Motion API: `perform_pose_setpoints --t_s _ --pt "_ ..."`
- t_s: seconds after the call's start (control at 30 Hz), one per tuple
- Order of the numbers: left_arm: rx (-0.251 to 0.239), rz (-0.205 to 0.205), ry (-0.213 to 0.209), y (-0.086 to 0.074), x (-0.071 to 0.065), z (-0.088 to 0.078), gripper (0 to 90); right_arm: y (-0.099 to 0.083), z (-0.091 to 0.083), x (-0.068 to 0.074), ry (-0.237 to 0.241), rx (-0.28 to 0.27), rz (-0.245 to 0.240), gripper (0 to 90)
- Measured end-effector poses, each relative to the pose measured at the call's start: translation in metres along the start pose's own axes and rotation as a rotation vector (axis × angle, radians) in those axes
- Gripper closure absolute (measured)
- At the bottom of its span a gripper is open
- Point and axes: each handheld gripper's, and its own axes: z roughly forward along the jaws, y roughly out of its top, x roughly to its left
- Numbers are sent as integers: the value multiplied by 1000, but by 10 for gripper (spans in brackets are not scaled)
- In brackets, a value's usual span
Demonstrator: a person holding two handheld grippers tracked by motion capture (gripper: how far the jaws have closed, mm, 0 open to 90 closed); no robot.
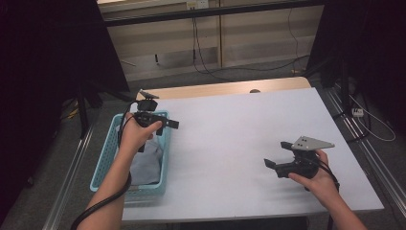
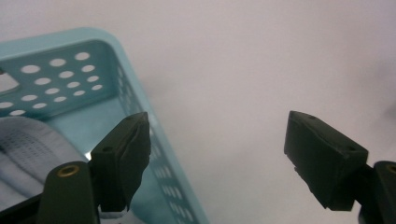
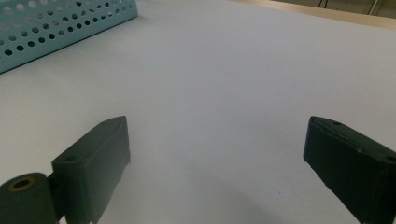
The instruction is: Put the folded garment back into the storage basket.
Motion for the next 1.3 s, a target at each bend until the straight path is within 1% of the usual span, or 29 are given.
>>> perform_pose_setpoints --t_s 0.13,0.23,0.3,0.4,0.5,0.57,0.67,0.77,0.8,0.83,0.9,1.0,1.13,1.2,1.23,1.27,1.3 --pt "1 19 -14 -3 -8 2 213 2 -4 -2 -3 -4 -4 72" --pt "5 42 -17 -4 -13 3 206 2 -6 -3 -4 -4 -4 72" --pt "-1 45 -22 -5 -16 4 195 1 -7 -4 -7 1 -2 72" --pt "0 53 -43 -8 -22 6 185 0 -10 -3 -10 3 -5 72" --pt "0 75 -52 -10 -28 8 179 -2 -14 -2 -11 4 -4 72" --pt "2 86 -68 -11 -32 11 172 -3 -16 -3 -12 11 -8 72" --pt "3 98 -64 -13 -36 14 151 -6 -17 -4 -7 17 0 72" --pt "3 111 -76 -16 -40 15 141 -7 -18 -5 -9 19 4 72" --pt "3 111 -76 -16 -40 15 137 -7 -18 -5 -9 19 4 72" --pt "4 123 -82 -18 -43 16 132 -7 -17 -5 -6 22 5 72" --pt "5 132 -93 -20 -45 17 123 -7 -17 -5 -7 25 1 72" --pt "7 149 -100 -24 -47 17 115 -8 -17 -5 0 26 4 72" --pt "2 155 -110 -28 -51 18 111 -8 -17 -3 6 31 1 72" --pt "5 168 -114 -30 -53 18 108 -8 -18 -3 8 35 -4 72" --pt "6 170 -118 -31 -54 18 108 -9 -18 -3 8 36 -3 72" --pt "-4 162 -121 -32 -55 19 107 -9 -18 -3 5 36 -7 72" --pt "0 169 -122 -33 -55 19 105 -10 -19 -3 9 39 -4 72"
